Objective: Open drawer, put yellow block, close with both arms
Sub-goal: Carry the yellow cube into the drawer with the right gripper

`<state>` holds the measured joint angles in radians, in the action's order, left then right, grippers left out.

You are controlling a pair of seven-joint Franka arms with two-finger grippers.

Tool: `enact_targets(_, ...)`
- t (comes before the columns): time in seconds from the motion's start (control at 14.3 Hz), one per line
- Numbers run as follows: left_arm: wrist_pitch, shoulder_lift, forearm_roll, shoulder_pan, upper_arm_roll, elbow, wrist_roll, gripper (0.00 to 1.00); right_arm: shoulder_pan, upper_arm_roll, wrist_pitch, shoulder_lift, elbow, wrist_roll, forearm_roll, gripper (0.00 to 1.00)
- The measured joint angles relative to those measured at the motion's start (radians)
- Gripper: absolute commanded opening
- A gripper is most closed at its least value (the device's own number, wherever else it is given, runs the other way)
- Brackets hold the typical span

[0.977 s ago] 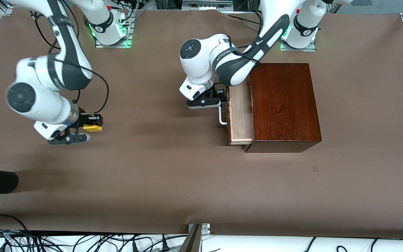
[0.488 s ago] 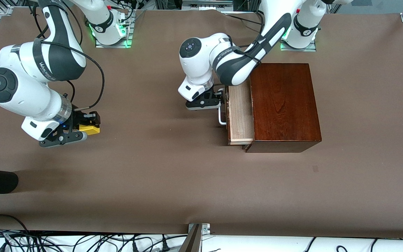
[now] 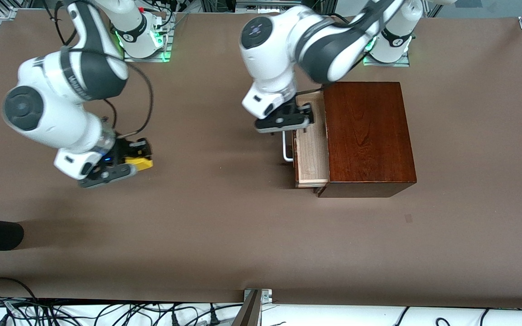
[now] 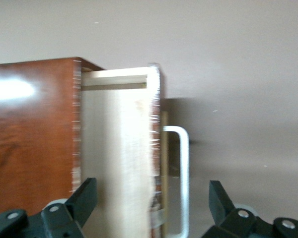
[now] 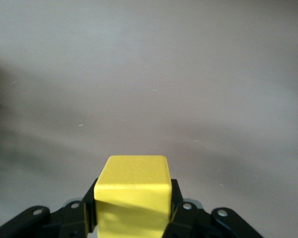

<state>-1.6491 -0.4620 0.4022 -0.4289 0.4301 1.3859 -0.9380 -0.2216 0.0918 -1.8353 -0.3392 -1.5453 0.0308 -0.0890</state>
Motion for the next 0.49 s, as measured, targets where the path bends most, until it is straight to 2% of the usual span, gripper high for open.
enact_targets(0.28,0.103,0.140,-0.178,0.228,-0.005,-0.003,0.250,1.00,-0.057,0.139,-0.026,-0.004,0.002,0.016,0.012,0.00)
enact_targets(0.49,0.138,0.210,-0.261,0.408,-0.009,-0.003,0.462,1.00,-0.222,0.160,-0.122,-0.026,0.004,0.019,0.071,0.00)
